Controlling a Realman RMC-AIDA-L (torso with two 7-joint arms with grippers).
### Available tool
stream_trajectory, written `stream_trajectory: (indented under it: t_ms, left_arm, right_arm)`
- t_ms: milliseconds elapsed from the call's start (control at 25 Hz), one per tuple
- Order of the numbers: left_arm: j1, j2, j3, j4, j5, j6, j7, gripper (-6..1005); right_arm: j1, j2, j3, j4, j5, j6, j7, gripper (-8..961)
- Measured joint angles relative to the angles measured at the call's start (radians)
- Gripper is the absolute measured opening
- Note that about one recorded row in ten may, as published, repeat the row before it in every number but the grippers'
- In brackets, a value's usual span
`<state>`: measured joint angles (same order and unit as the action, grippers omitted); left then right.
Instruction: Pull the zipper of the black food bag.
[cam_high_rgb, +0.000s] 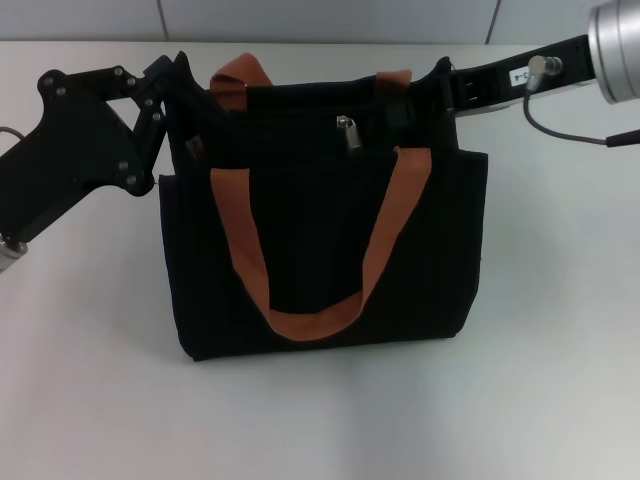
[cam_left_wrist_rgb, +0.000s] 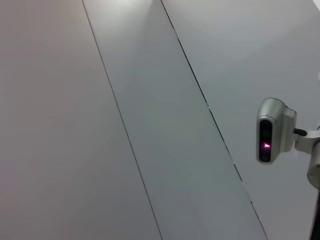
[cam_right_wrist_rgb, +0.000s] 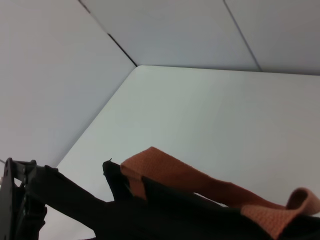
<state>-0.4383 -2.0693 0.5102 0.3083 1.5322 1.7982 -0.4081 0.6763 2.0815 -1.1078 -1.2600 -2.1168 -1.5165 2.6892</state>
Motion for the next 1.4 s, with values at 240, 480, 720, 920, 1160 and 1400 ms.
stream_trajectory:
  t_ms: [240,480,720,920,1160,1400]
  left_arm:
    - [-0.005,0.000,0.000,-0.002,0.000,-0.006,0.000,22]
    - [-0.008,0.000,0.001,-0.001,0.000,-0.008,0.000,22]
    - [-0.017,0.000,0.001,-0.004,0.000,-0.008,0.000,22]
    - [-0.022,-0.002,0.001,-0.006,0.000,-0.008,0.000,22]
    - [-0.029,-0.003,0.001,-0.008,0.000,-0.005,0.000,22]
    - [-0.033,-0.003,0.005,-0.008,0.000,0.001,0.000,23]
  right_arm:
    - [-0.017,0.000,0.035,-0.004,-0.002,-0.014,-0.010,3]
    - [-0.018,-0.001,0.050,-0.003,0.028,-0.025,-0.045,4]
    - [0.033,-0.004,0.049,0.044,0.054,-0.047,-0.051,40]
    - [0.070,-0.006,0.045,0.108,0.058,-0.061,-0.051,126]
    - [0.075,-0.005,0.043,0.130,0.057,-0.062,-0.051,213]
    - [0.085,-0.002,0.031,0.147,0.058,-0.056,-0.042,233]
